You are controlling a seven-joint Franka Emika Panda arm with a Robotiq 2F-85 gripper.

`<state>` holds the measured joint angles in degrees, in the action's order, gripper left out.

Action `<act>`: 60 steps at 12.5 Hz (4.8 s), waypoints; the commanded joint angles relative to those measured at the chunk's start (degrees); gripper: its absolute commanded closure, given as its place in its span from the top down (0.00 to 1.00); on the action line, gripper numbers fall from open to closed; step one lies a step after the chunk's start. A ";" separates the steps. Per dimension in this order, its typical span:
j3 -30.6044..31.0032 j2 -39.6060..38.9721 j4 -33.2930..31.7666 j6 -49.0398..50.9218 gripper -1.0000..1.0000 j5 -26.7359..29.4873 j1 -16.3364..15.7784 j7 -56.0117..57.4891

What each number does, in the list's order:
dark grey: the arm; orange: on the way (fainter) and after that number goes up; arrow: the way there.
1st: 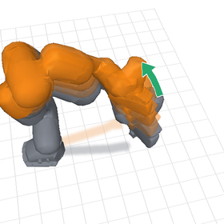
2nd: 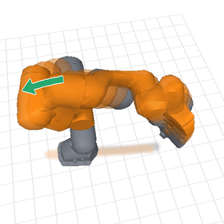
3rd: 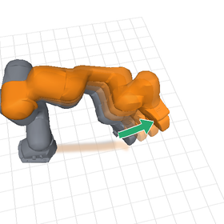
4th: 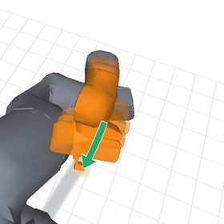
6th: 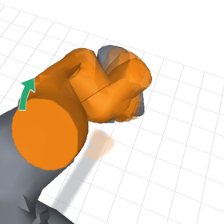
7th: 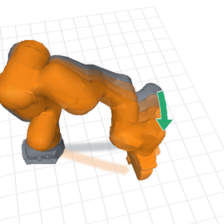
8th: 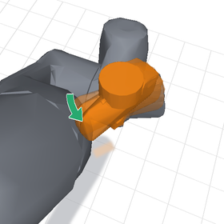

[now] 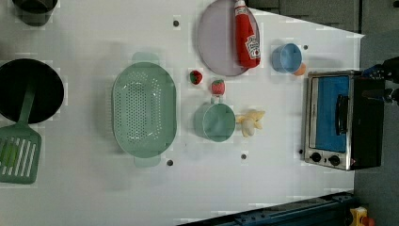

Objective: Pick banana from table and place on oven.

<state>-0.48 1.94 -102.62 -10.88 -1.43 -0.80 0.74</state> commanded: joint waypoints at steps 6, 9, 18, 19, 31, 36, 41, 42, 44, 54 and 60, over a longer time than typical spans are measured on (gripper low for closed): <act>-2.28 27.19 -16.04 9.71 1.00 -0.06 0.75 -7.96; -2.22 24.53 -17.47 8.87 1.00 -0.06 0.72 -7.95; -0.76 9.45 -28.88 -16.66 1.00 -0.06 0.54 -7.93; -0.47 7.65 -30.82 -20.56 1.00 -0.06 0.51 -7.93; 3.87 -17.89 -38.59 -50.63 1.00 0.00 -0.07 -8.03; 4.62 -20.85 -38.87 -54.99 0.59 0.00 -0.08 -8.04; 4.69 -20.19 -38.47 -55.60 0.25 0.00 -0.10 -8.04; 4.69 -18.98 -38.03 -55.62 0.25 0.01 -0.09 -8.05; 4.69 -14.02 -37.47 -55.04 0.25 0.05 -0.08 -8.05; -1.94 12.61 -18.56 -6.53 0.25 0.11 0.41 -7.68; -14.41 10.49 -10.99 -2.98 0.25 -0.30 1.02 9.06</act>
<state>-13.86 15.48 -114.26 -14.00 -2.69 -0.77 3.31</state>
